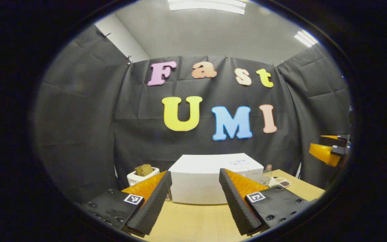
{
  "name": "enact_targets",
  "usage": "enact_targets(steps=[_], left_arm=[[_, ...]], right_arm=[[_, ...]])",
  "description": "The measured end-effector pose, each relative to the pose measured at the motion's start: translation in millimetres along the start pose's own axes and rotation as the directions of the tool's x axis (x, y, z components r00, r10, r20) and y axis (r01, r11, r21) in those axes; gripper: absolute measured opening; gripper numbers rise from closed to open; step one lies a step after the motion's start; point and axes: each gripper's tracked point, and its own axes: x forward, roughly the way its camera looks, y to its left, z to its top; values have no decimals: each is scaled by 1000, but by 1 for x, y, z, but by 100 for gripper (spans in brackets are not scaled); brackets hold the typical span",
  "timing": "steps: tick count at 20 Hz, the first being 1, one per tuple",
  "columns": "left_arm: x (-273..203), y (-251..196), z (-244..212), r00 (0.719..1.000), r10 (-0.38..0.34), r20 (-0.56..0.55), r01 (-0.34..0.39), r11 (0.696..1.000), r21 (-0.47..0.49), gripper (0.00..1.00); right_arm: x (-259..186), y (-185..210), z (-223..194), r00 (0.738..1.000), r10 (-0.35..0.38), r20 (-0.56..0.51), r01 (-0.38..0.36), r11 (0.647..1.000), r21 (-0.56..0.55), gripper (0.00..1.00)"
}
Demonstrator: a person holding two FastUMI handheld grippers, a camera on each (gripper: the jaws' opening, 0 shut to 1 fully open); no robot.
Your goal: Open the microwave oven with the left hand, put the food in, and close the microwave oven.
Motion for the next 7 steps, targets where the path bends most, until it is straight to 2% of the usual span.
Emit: enact_targets(steps=[3, 7], left_arm=[[3, 1, 8, 1000, -2, 19, 1, 1000, 13, 96], [4, 0, 11, 999, -4, 32, 4, 1000, 4, 98]], right_arm=[[0, 2, 1, 1000, 2, 9, -2, 1000, 12, 97], [-4, 2, 3, 1000, -7, 16, 7, 1000, 13, 97]])
